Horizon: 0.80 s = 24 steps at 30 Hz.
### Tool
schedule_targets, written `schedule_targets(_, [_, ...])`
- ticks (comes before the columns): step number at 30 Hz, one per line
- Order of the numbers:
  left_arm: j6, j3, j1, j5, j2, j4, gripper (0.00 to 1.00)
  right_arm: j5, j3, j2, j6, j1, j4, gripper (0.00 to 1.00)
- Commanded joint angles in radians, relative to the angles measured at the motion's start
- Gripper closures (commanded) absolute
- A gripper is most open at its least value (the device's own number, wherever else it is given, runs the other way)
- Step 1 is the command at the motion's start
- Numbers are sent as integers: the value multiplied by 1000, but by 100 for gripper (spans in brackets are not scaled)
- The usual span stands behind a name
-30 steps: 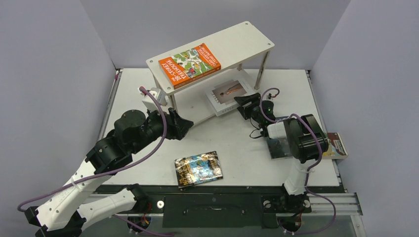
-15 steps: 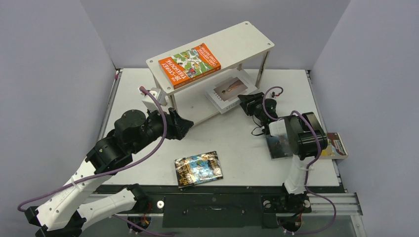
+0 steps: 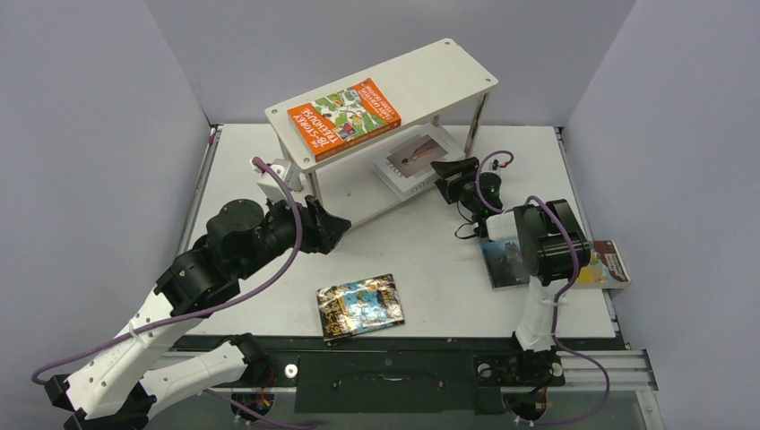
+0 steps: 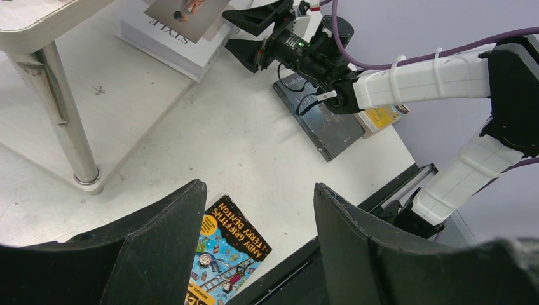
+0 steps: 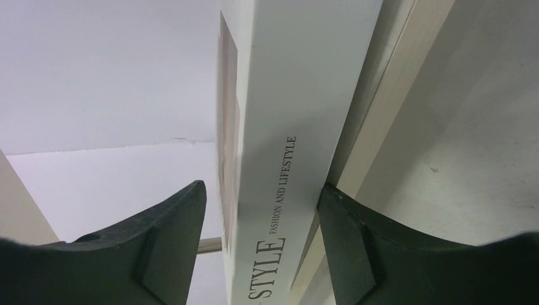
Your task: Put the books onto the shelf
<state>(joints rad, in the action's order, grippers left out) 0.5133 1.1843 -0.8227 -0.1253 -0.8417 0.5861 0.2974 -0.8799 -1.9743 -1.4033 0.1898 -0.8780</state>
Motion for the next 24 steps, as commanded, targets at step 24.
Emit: schedule_targets(24, [-3, 41, 5, 8, 26, -42, 40, -78, 72, 453, 293, -14, 467, 18])
